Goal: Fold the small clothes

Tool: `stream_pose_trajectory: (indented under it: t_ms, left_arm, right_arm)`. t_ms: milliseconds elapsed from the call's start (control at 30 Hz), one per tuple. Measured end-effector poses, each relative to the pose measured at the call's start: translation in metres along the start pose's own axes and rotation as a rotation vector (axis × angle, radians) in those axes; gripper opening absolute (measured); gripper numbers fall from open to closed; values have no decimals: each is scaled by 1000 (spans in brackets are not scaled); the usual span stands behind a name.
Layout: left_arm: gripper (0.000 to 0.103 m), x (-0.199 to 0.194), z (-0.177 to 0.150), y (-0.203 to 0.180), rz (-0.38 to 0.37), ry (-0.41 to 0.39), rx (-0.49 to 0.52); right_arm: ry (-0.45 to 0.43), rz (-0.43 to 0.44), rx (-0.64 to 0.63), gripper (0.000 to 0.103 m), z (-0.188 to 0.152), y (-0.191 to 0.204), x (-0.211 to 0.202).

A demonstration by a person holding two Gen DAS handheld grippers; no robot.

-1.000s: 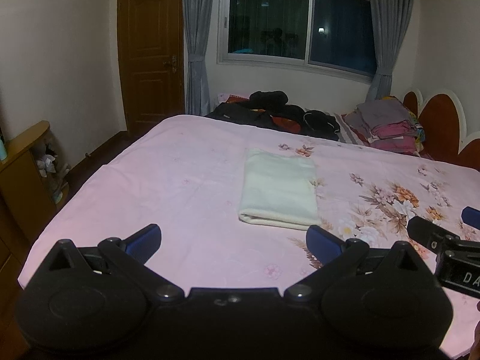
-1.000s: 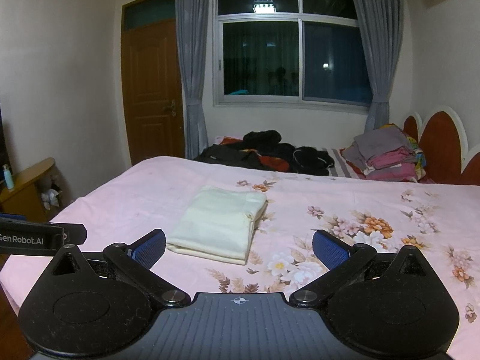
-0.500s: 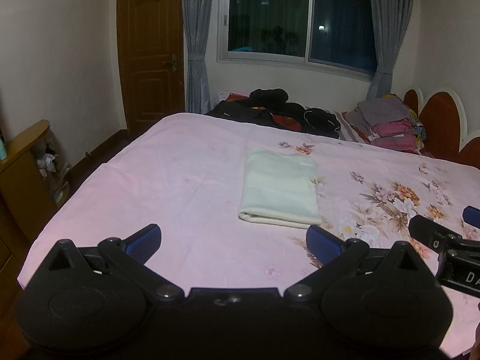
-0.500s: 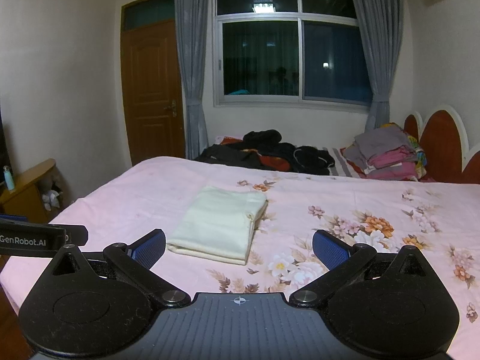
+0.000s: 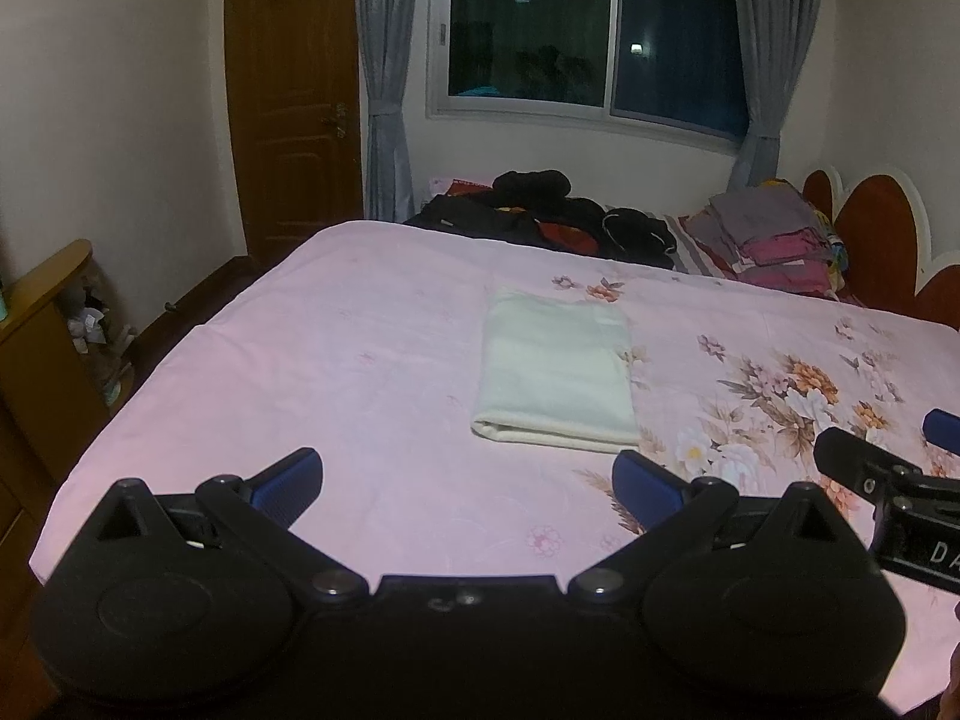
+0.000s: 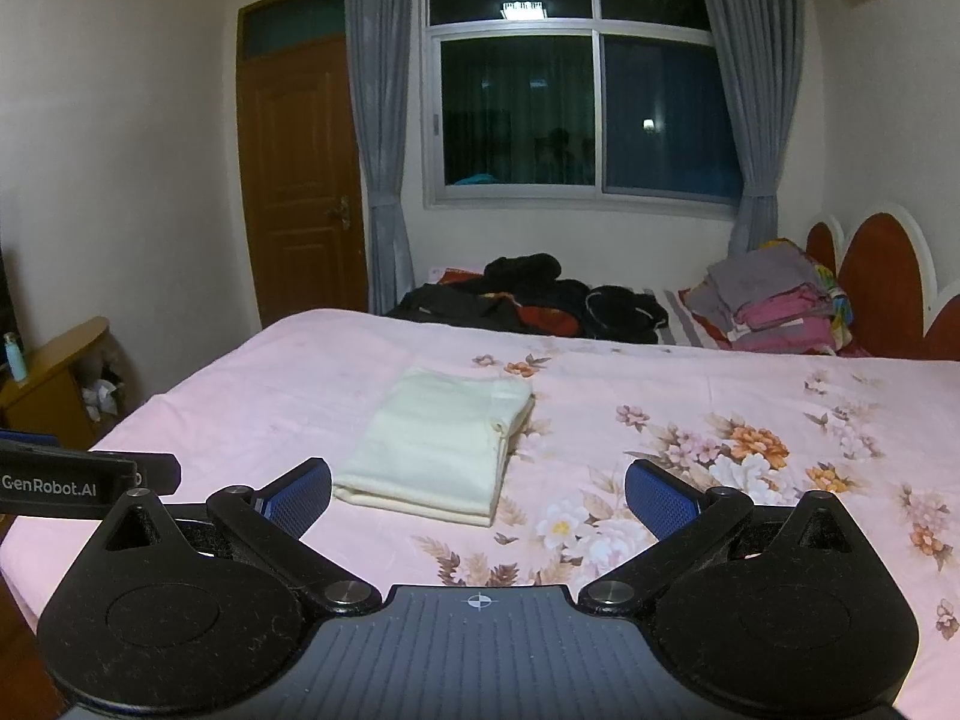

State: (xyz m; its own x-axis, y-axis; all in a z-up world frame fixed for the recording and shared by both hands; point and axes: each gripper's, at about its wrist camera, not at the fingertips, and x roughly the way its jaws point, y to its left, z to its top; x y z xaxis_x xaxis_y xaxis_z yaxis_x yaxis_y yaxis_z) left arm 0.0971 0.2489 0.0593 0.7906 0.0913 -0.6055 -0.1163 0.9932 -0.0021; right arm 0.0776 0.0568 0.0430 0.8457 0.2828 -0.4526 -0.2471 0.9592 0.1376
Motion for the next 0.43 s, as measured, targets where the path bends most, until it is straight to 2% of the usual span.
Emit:
stream_pose_trajectory:
  t_ms: [167,267,433]
  left_arm:
    - [103,11,2,-4,-34,13,19]
    - [99,18,3,-8,-53,-7,42]
    - [103,42,11,-16,-40,11,59]
  right_arm:
    - [10,-10,9,103,-1,-4,6]
    - [19,-20,18,103,-1,-9,11]
    - [47,-48,44,103,-4,-21,25]
